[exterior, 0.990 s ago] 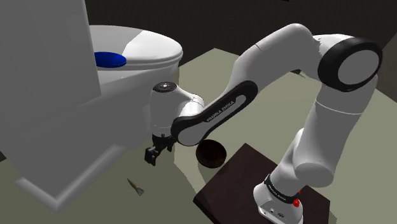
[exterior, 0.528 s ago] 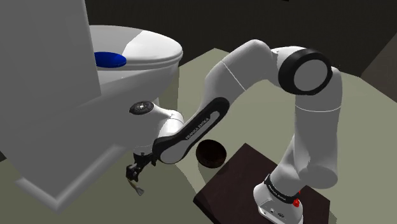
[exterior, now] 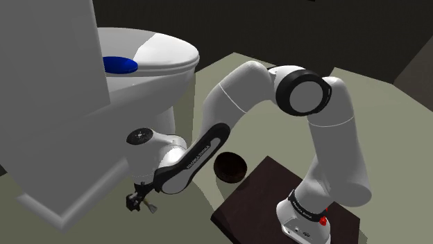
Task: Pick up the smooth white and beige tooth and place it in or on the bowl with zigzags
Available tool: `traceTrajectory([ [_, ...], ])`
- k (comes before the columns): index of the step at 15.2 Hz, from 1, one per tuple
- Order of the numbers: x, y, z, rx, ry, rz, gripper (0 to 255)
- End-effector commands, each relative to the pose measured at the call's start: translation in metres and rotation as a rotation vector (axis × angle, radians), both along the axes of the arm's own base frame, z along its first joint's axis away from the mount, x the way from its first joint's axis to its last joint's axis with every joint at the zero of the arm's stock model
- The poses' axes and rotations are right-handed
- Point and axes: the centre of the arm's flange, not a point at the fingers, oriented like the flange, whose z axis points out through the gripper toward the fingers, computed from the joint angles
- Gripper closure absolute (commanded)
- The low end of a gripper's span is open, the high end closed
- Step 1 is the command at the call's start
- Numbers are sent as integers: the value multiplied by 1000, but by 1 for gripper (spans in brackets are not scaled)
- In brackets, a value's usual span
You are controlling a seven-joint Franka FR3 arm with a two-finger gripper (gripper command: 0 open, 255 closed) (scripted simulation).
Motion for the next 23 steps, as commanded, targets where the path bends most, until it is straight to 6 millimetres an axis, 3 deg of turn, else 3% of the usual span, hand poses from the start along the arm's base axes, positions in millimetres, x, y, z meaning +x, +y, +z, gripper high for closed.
traceTrajectory([
  [1, 0, 1, -11, 0, 0, 0, 0],
  [4, -1, 1, -25, 0, 0, 0, 0],
  [11, 0, 1, -25, 0, 0, 0, 0],
  [12, 0, 1, -25, 0, 0, 0, 255],
  [21, 0, 1, -25, 0, 0, 0, 255],
  [23, 0, 1, -14, 0, 0, 0, 255],
])
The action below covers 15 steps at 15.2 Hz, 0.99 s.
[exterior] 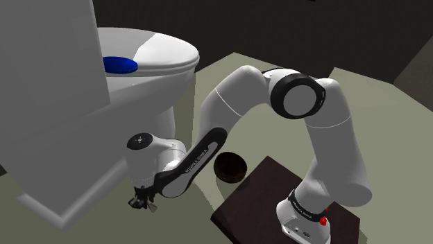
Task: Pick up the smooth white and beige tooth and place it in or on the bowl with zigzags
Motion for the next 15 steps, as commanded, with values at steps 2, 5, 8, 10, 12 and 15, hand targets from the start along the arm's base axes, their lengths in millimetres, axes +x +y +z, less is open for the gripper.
traceTrajectory([
  [2, 0, 0, 14, 0, 0, 0, 255],
  [5, 0, 0, 30, 0, 0, 0, 255],
  [8, 0, 0, 46, 0, 0, 0, 255],
  [10, 0, 0, 57, 0, 0, 0, 255],
  [12, 0, 0, 67, 0, 0, 0, 255],
  [15, 0, 0, 83, 0, 0, 0, 255],
])
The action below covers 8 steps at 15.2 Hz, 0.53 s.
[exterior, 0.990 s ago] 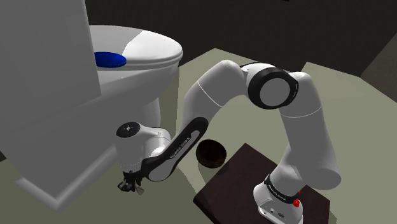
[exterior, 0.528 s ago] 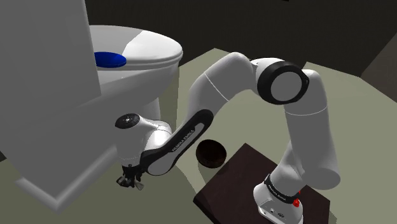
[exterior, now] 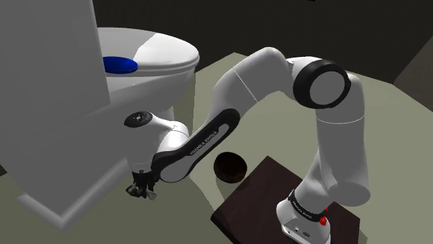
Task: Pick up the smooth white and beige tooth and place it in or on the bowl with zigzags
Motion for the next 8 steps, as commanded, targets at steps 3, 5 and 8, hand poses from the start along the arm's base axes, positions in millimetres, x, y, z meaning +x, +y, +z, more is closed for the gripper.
traceTrajectory([
  [3, -1, 0, 22, 0, 0, 0, 255],
  [5, -1, 0, 33, 0, 0, 0, 255],
  [8, -1, 0, 48, 0, 0, 0, 255],
])
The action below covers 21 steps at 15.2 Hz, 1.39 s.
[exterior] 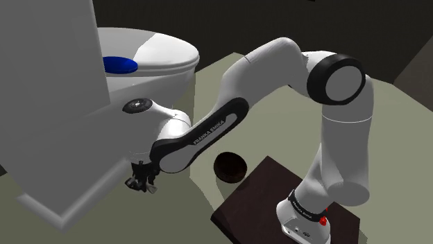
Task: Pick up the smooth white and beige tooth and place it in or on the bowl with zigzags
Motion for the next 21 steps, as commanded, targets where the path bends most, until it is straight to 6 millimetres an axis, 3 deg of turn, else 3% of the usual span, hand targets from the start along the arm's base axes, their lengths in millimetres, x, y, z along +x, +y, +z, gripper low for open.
traceTrajectory([
  [1, 1, 0, 11, 1, -1, 0, 255],
  [4, 1, 0, 25, 1, -1, 0, 255],
  [21, -68, -213, 28, 1, -1, 0, 255],
])
